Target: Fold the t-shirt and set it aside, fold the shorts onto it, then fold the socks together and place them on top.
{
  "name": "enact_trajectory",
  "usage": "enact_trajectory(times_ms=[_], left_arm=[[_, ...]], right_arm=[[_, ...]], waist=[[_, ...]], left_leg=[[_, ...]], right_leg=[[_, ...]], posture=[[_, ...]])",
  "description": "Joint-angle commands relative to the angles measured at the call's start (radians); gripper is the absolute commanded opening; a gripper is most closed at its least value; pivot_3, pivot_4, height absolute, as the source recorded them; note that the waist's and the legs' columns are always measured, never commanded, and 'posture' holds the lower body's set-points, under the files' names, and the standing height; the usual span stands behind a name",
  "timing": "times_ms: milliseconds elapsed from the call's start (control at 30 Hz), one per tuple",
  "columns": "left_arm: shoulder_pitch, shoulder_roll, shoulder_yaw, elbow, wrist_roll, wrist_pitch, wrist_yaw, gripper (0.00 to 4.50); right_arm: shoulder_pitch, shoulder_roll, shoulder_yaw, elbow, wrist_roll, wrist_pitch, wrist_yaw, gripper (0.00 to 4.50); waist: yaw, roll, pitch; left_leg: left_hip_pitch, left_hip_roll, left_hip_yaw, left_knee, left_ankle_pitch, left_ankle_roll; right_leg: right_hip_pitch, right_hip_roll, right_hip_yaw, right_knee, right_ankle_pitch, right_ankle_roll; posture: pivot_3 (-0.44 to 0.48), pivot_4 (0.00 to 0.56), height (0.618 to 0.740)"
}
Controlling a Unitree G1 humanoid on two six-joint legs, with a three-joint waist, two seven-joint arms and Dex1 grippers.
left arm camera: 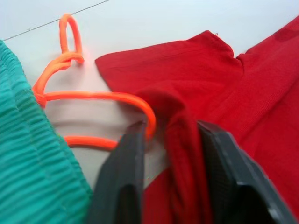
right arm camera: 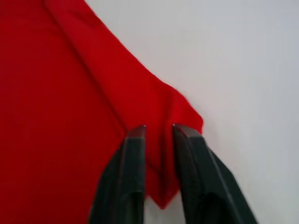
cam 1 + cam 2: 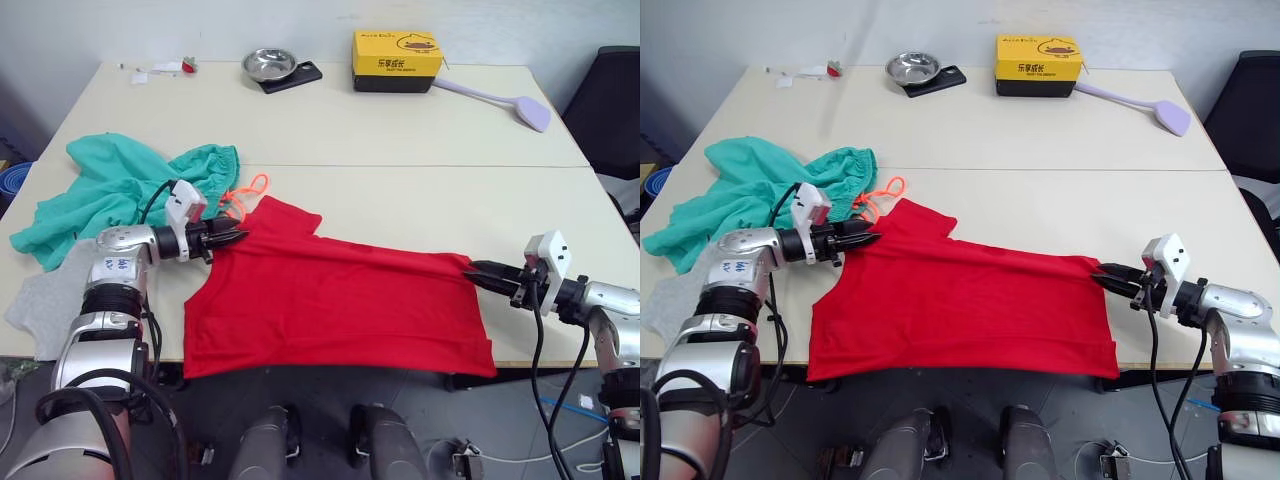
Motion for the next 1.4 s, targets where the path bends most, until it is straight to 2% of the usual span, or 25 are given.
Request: enact_trajectory(times_ms=[33, 167, 233, 367, 500, 667, 933, 1267, 1400], left_arm=[[0.007, 0.066, 0.028, -0.048, -0.025, 0.021, -0.024, 3.04], [0.012, 0.137, 0.043, -0.077, -0.049, 0.077, -0.076, 4.33], [0.010, 0.159, 0.045, -0.107, -0.059, 0.101, -0.092, 4.50], [0.010, 0.152, 0.043, -0.213, -0.105, 0.168, -0.141, 4.50], [-0.021, 0.104, -0.016, -0.289, -0.119, 0.355, -0.148, 4.50], [-0.130, 0.040, -0.090, -0.188, -0.049, 0.519, -0.032, 4.50], [-0.278, -0.052, -0.173, 0.067, 0.058, 0.533, 0.068, 4.50], [-0.325, -0.015, -0.201, 0.126, 0.098, 0.580, -0.013, 4.50], [-0.334, -0.009, -0.201, 0.129, 0.101, 0.670, -0.011, 4.50]], right_arm=[[0.036, -0.061, -0.062, -0.093, 0.059, 0.061, 0.030, 2.47], [0.085, -0.111, -0.111, -0.161, 0.103, 0.123, 0.044, 3.89], [0.094, -0.125, -0.131, -0.180, 0.114, 0.140, 0.035, 4.48], [0.090, -0.130, -0.149, -0.204, 0.125, 0.164, 0.021, 4.48], [0.061, -0.126, -0.125, -0.227, 0.142, 0.215, 0.019, 4.48], [0.003, -0.116, -0.064, -0.212, 0.127, 0.263, 0.028, 4.48], [-0.169, -0.081, 0.056, -0.056, 0.040, 0.239, 0.031, 4.48], [-0.161, -0.083, 0.055, -0.080, 0.043, 0.274, 0.029, 4.48], [-0.123, -0.081, 0.036, -0.113, 0.058, 0.287, 0.019, 4.48]], waist=[[0.001, 0.000, 0.000], [0.001, 0.000, 0.000], [0.001, 0.000, 0.000], [0.004, 0.000, 0.000], [0.009, 0.000, 0.000], [0.006, 0.000, 0.000], [0.002, -0.001, 0.000], [0.001, -0.001, 0.000], [0.001, -0.001, 0.000]], left_leg=[[0.000, 0.000, 0.000, 0.000, 0.000, 0.000], [0.000, 0.000, -0.001, 0.000, -0.001, 0.000], [0.000, 0.000, -0.001, 0.000, -0.001, 0.000], [0.000, 0.000, -0.002, 0.000, -0.001, 0.000], [0.000, -0.001, -0.002, 0.001, -0.002, 0.001], [0.000, -0.001, -0.002, 0.002, -0.002, 0.001], [0.000, 0.000, -0.002, 0.002, -0.001, 0.001], [0.000, 0.000, 0.000, 0.002, -0.002, 0.000], [0.000, 0.000, 0.000, 0.002, -0.002, 0.000]], right_leg=[[0.000, 0.000, 0.000, 0.000, 0.000, 0.000], [0.000, -0.001, 0.001, 0.000, 0.000, 0.000], [0.001, -0.001, 0.001, -0.001, 0.000, 0.000], [0.002, -0.002, 0.004, -0.001, 0.000, 0.000], [0.003, -0.002, 0.004, -0.001, 0.000, 0.000], [0.003, 0.000, 0.004, 0.000, 0.000, 0.000], [0.001, 0.002, 0.003, 0.000, 0.000, 0.000], [0.001, 0.001, 0.003, 0.000, 0.000, 0.000], [0.001, 0.001, 0.003, 0.000, 0.000, 0.000]], posture=[[0.000, 0.150, 0.740], [0.000, 0.150, 0.740], [0.000, 0.150, 0.740], [0.000, 0.150, 0.740], [0.000, 0.150, 0.740], [0.000, 0.150, 0.740], [0.000, 0.150, 0.740], [0.000, 0.150, 0.740], [0.000, 0.150, 0.740]])
